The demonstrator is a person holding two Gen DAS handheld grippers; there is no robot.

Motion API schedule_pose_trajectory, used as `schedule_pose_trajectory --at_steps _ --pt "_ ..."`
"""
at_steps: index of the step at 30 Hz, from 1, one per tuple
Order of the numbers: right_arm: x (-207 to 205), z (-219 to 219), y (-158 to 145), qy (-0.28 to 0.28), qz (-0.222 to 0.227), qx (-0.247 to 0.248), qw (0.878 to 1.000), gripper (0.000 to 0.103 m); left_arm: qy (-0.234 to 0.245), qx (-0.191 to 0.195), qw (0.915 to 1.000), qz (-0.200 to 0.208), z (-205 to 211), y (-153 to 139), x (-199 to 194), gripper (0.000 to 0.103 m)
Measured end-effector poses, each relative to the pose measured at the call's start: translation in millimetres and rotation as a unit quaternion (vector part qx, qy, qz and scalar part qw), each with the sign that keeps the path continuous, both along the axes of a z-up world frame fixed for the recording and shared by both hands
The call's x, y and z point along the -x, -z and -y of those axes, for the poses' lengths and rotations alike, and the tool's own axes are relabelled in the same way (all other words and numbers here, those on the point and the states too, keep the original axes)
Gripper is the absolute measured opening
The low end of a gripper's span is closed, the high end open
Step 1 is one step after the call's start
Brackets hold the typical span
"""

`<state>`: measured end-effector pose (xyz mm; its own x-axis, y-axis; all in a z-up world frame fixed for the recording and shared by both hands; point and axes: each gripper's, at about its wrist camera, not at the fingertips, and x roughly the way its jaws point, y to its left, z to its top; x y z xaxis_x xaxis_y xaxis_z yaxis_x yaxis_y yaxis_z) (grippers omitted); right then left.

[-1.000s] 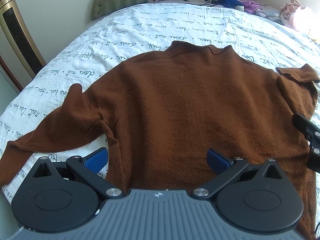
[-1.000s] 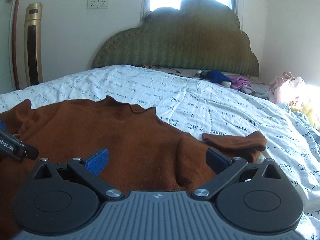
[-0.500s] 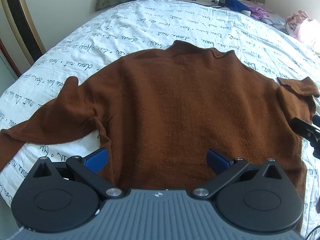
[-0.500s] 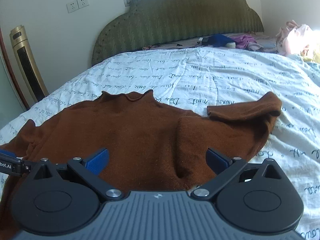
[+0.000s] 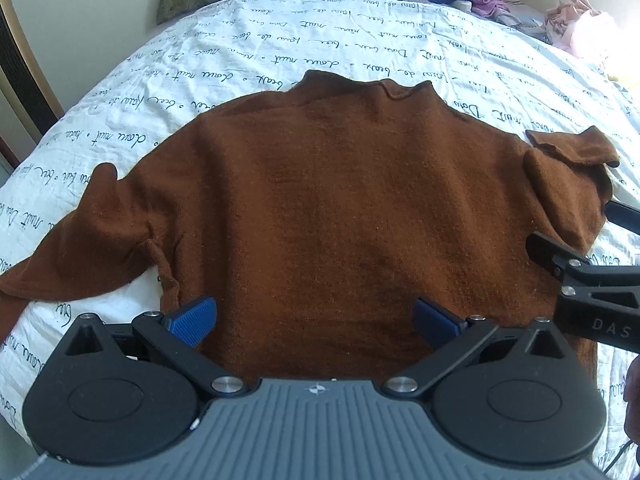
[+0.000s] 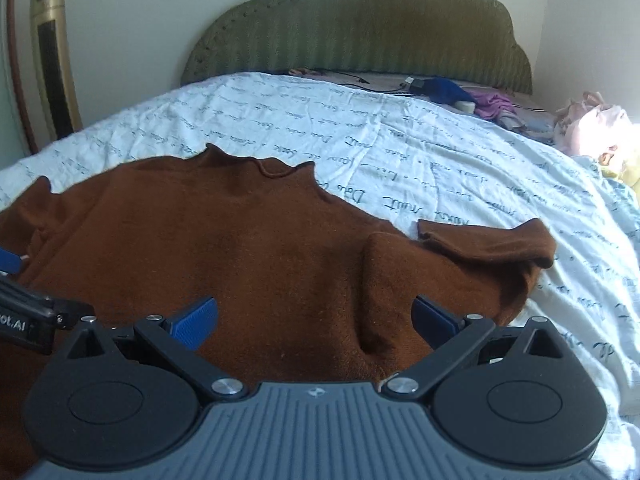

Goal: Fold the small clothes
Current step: 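Move the right gripper toward the sweater's sleeve cuff, then grasp the sleeve cuff with the right gripper and lift it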

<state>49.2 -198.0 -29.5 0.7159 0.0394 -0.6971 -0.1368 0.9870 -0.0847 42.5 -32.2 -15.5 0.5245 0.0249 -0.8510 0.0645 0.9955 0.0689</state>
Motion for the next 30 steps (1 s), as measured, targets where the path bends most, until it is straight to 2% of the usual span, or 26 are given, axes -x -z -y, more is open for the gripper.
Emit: schedule_pose_trajectory --at_steps 2,3,5,6,8,10,13,15,16,18,19,20,21,22,23,24,25,26,28,30 --pt "1.3 -8.0 -13.8 0.009 0.019 0.026 0.999 0.103 -0.002 0.0 1.0 0.0 -1.6 0.7 -0.9 0.103" --pt "7.7 -7.7 -22.5 0.01 0.052 0.016 0.998 0.103 -0.004 -0.003 1.0 0.003 -2.4 0.5 -0.4 0.103" --pt "22.5 -2.3 -34.7 -0.041 0.131 -0.024 0.99 0.103 -0.005 -0.003 0.9999 0.011 -4.4 -1.5 0.3 0.103" --pt "25.4 -2.9 -35.0 -0.069 0.149 -0.025 0.986 0.103 -0.006 -0.001 0.9999 0.014 -5.6 -2.6 1.1 0.103" --pt "15.5 -13.9 -25.0 -0.081 0.107 0.027 0.991 0.103 -0.006 0.005 0.9998 0.019 -7.1 -5.4 2.2 0.103" --pt "3.7 -17.9 -13.9 -0.045 0.076 0.064 0.994 0.103 0.002 0.004 0.9998 0.02 -6.0 -7.4 3.8 0.103" --pt "1.5 -23.3 -15.5 -0.013 0.076 0.115 0.99 0.103 0.007 0.003 0.9998 0.018 -5.3 -7.7 6.4 0.103" --pt "4.7 -27.9 -25.0 0.005 0.1 0.153 0.983 0.103 0.01 0.006 0.9998 0.019 -5.8 -6.9 7.4 0.103" --pt "10.1 -26.7 -31.7 0.008 0.123 0.149 0.981 0.103 0.007 0.005 0.9998 0.018 -6.3 -6.1 7.4 0.103" --pt "23.4 -5.8 -46.9 0.018 0.189 0.046 0.981 0.103 0.008 0.004 0.9998 0.015 -6.4 -4.5 6.3 0.103" --pt "28.3 7.9 -44.7 0.007 0.209 -0.005 0.978 0.103 0.009 0.006 0.9998 0.016 -6.4 -4.1 6.4 0.103" --pt "20.5 19.9 -39.2 -0.021 0.211 -0.041 0.976 0.103 0.006 0.006 0.9998 0.016 -6.6 -3.7 6.4 0.103" --pt "5.2 23.8 -30.1 -0.022 0.161 -0.037 0.986 0.103 0.004 0.008 0.9999 0.014 -6.8 -3.5 6.5 0.103" --pt "-12.0 27.8 -19.0 0.014 0.104 -0.019 0.994 0.103 0.008 0.012 0.9998 0.014 -7.9 -3.7 7.0 0.103" --pt "-21.0 32.4 -11.8 0.035 0.075 -0.014 0.996 0.103 0.011 0.017 0.9997 0.016 -9.3 -4.1 8.2 0.103" --pt "-20.9 38.6 -7.2 0.034 0.077 -0.02 0.996 0.103 0.009 0.023 0.9994 0.022 -12.0 -4.1 9.5 0.103" --pt "-15.6 43.4 -5.1 0.028 0.102 -0.013 0.994 0.103 0.002 0.035 0.9989 0.032 -15.5 -3.7 11.2 0.103" --pt "-12.9 43.7 -2.7 0.022 0.118 0.014 0.993 0.103 -0.003 0.051 0.998 0.037 -19.8 -2.4 11.9 0.103" --pt "-19.1 42.7 3.4 0.027 0.112 0.067 0.991 0.103 -0.01 0.096 0.9949 0.031 -27.8 1.0 10.1 0.103" --pt "-23.2 48.4 7.7 0.022 0.121 0.073 0.99 0.103 -0.04 0.142 0.9882 0.043 -36.2 2.6 12.0 0.103"
